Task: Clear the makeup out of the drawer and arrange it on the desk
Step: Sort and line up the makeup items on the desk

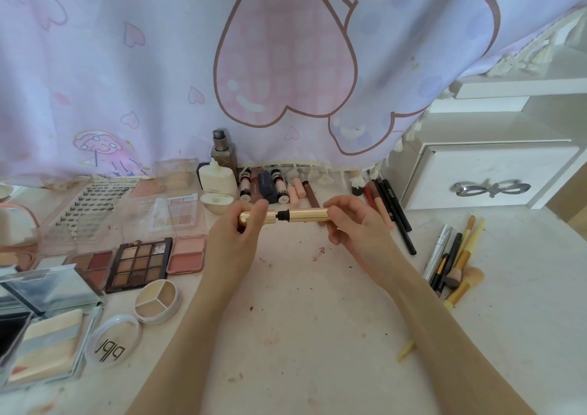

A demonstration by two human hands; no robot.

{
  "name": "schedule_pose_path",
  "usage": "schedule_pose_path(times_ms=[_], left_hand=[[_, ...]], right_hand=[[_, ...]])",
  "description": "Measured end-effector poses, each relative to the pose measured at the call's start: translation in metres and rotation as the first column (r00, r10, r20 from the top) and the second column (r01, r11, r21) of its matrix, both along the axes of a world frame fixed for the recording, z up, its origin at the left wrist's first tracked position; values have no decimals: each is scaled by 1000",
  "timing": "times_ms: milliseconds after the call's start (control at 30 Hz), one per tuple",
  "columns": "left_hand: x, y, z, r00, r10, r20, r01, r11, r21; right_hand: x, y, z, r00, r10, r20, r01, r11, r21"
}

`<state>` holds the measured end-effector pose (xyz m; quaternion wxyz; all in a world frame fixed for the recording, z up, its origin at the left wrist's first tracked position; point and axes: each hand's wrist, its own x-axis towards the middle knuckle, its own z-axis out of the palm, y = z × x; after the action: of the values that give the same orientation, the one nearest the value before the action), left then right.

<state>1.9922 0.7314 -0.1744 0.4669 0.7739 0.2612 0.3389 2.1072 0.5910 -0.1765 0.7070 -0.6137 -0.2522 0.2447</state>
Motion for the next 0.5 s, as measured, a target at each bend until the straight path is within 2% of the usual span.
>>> schedule_pose_path(times_ms=[100, 267, 367, 433, 500], left_hand=[[0, 3, 0, 996, 92, -4, -92, 995, -48], [0, 3, -2, 994, 106, -7, -106, 993, -51], [0, 7, -2, 994, 36, 99, -15, 978, -210], [1, 6, 1, 982, -8, 190, 71, 943, -325], [1, 4, 2, 975, -31, 219, 103, 940, -324]], right_hand=[[0, 0, -1, 999, 44, 12, -43, 999, -1], [2, -1, -1, 997, 65, 43, -62, 996, -63], [0, -4, 3, 970, 137, 201, -89, 969, -231], [-4, -2, 4, 910, 230, 345, -82, 916, -393], [-6, -1, 3, 872, 264, 413, -44, 882, -469]])
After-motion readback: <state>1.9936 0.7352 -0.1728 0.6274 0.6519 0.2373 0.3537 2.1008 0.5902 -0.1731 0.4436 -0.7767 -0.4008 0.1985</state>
